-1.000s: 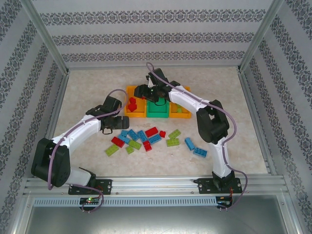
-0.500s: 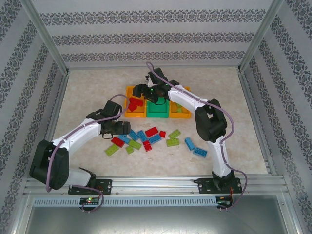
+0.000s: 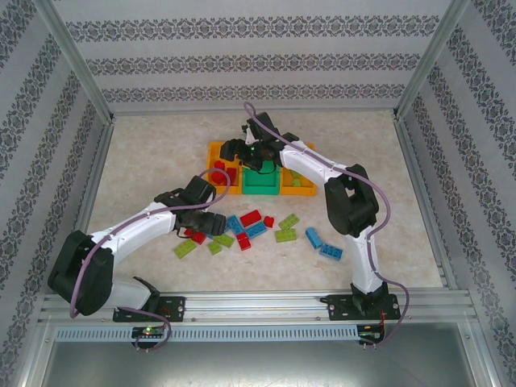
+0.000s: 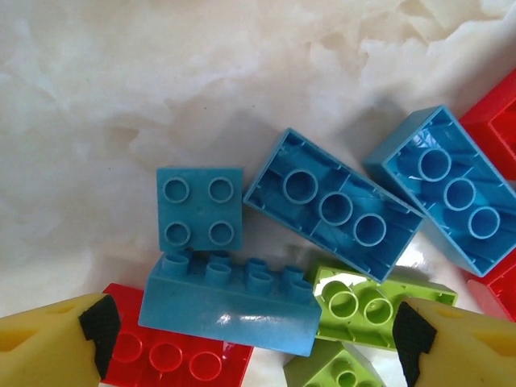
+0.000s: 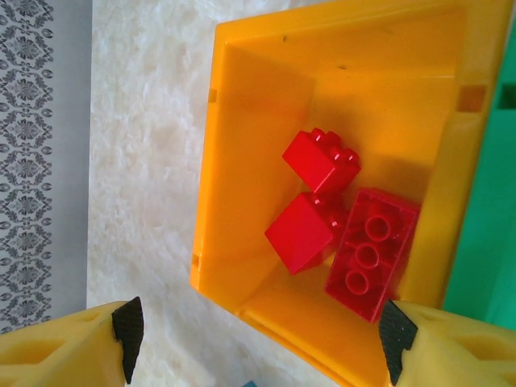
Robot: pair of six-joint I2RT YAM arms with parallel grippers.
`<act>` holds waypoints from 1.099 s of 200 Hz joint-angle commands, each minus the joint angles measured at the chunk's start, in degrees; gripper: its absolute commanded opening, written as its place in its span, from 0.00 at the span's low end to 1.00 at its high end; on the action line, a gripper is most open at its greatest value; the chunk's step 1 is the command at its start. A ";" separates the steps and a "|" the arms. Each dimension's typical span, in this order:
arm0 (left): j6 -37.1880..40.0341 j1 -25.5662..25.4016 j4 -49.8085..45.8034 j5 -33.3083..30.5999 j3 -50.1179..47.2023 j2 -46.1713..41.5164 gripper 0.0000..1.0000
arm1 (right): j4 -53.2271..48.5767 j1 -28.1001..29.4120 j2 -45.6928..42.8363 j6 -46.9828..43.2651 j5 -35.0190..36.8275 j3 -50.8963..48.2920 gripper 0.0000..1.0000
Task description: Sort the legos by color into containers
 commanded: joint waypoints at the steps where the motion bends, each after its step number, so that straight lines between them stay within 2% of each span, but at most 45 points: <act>1: 2.48 -0.69 -3.80 -2.28 0.53 -0.68 0.89 | 1.38 -1.40 -4.69 0.23 -0.90 -2.52 0.80; 36: 3.13 -1.17 -4.33 -1.47 0.41 -0.17 0.86 | 1.70 -3.84 -10.01 -0.88 0.68 -7.81 0.80; 160: 5.02 -2.32 -5.92 -4.80 3.44 5.26 0.81 | 1.99 -13.49 -25.56 -4.06 3.48 -26.42 0.81; 220: 5.68 -2.30 -6.50 -3.84 3.98 6.98 0.78 | 2.08 -18.78 -32.88 -4.74 3.84 -35.33 0.82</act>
